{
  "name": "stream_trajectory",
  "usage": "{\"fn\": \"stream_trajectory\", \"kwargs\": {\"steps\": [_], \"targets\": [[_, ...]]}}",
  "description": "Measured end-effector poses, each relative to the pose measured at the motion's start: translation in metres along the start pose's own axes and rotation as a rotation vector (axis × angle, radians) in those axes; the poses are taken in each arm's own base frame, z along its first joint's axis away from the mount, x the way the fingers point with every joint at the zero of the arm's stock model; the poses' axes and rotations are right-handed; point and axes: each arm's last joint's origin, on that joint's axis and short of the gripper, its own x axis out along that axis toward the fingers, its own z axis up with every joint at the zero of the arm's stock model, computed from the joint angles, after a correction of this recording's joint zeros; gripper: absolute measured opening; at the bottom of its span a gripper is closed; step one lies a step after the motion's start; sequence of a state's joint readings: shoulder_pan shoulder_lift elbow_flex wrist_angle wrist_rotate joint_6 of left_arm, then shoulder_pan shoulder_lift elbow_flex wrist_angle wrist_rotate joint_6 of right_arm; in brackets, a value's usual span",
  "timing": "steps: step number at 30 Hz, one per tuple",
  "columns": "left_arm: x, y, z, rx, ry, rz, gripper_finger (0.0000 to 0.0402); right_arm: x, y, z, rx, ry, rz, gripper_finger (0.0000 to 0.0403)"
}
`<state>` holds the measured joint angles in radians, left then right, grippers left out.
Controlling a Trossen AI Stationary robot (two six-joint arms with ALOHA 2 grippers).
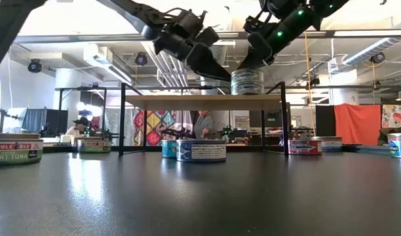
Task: Stack canned seafood by type on shelf
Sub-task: Stack the green tuna can on top of the green tuna can on the shelf
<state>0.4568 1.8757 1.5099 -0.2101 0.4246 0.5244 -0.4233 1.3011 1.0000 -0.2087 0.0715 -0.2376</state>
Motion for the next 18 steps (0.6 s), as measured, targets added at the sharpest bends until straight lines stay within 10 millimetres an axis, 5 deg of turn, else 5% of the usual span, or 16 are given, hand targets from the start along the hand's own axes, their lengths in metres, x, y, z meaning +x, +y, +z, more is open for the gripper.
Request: {"fn": "stream_trajectory", "kwargs": {"steps": [8, 18], "targets": [[-0.029, -0.026, -0.027, 0.012, -0.123, 0.321, 0.0400, -0.011, -0.006, 0.011, -0.018, -0.056, -0.027, 0.0012], [-0.045, -0.049, -0.057, -0.009, -0.194, 0.435, 0.0400, -0.031, -0.009, 0.016, -0.022, 0.001, -0.007, 0.0012]]}}
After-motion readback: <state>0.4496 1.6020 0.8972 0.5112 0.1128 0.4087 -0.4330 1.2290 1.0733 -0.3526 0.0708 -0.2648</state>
